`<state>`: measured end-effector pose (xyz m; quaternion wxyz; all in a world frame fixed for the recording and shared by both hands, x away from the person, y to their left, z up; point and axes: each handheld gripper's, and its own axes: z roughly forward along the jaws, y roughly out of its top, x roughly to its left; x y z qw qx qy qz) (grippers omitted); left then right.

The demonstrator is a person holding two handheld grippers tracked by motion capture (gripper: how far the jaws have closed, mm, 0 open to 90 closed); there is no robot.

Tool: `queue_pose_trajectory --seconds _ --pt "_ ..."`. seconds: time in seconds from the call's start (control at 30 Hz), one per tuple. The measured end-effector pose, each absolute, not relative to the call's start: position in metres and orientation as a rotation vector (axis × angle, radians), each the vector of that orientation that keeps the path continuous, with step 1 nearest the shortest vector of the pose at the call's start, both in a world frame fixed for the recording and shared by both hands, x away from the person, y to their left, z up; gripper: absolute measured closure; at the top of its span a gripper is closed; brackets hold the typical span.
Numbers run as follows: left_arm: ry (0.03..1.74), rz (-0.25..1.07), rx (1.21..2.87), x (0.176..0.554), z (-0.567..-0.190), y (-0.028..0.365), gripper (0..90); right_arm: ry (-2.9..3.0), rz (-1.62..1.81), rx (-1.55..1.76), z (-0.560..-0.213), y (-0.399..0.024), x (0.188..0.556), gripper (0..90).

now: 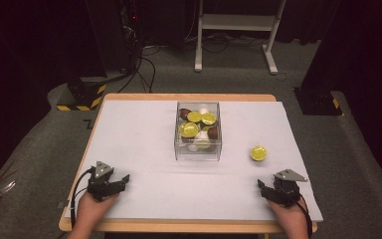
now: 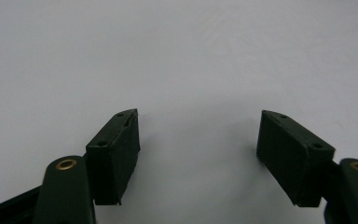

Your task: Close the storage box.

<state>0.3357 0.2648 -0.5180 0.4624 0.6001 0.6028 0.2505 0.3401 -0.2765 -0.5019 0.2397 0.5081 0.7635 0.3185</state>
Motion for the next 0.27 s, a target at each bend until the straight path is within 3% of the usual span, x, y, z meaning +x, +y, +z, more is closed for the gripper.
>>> queue_pose_trajectory --seconds 0.27 --pt "1.486 0.613 1.473 0.3358 -0.518 0.2643 29.8 2.084 0.865 1.383 -0.5021 -0.2756 0.3396 31.5"
